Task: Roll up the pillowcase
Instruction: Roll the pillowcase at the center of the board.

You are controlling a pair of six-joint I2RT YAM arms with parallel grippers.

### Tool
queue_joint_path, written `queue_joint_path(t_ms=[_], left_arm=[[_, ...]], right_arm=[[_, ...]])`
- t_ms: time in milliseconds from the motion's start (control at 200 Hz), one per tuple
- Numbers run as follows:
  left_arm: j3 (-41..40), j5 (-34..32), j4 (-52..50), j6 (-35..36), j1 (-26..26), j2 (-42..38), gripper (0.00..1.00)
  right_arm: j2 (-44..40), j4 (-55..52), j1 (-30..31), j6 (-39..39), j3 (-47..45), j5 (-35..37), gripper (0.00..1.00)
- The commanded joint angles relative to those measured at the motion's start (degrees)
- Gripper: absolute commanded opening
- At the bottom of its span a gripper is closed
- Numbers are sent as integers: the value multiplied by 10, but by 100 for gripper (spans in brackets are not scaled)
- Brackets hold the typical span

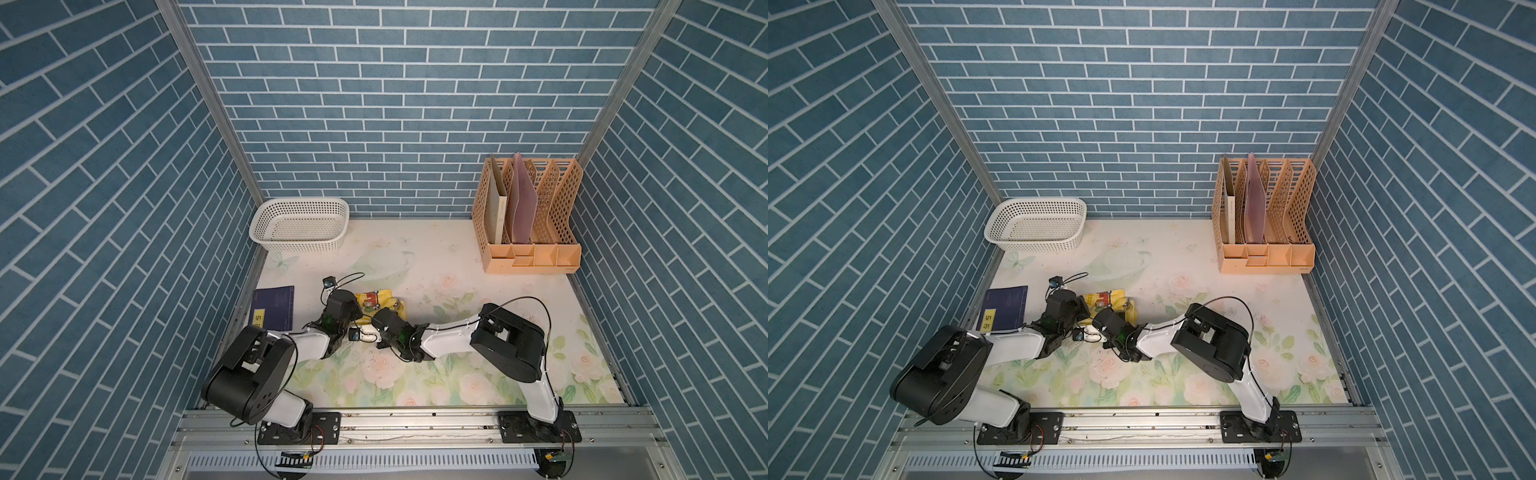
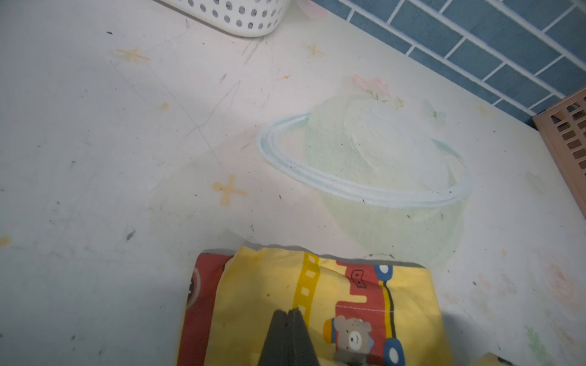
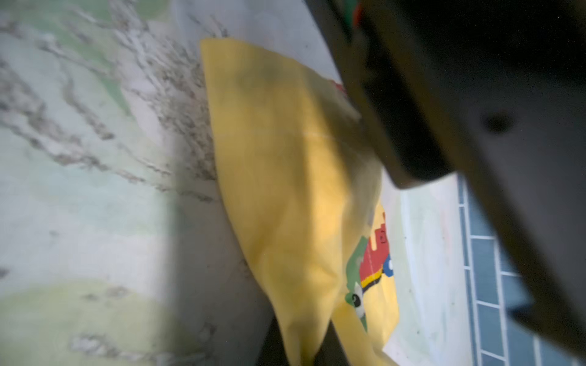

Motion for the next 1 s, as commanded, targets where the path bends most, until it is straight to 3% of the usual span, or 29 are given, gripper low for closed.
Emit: queue_joint_path(t_ms=[0,160,440,610,995], left_arm=[[-11,-4,-32,1,29,-51,0],[-34,-5,-77,-10,92,-156,0],[-71,-13,-109,-9,98,-225,0],[-79,-3,-105,-5,98,-231,0],[-111,53,-109,7,98,-321,0]], right_arm=[[-12,-126,-17,55,16,-74,0],[-35,-226,-39,112,46,-149,0],[0,-505,-88,177,221,-328,0],[48,-648,-113,198,340,-421,0],[246,-809,-175,175,593,-530,0]])
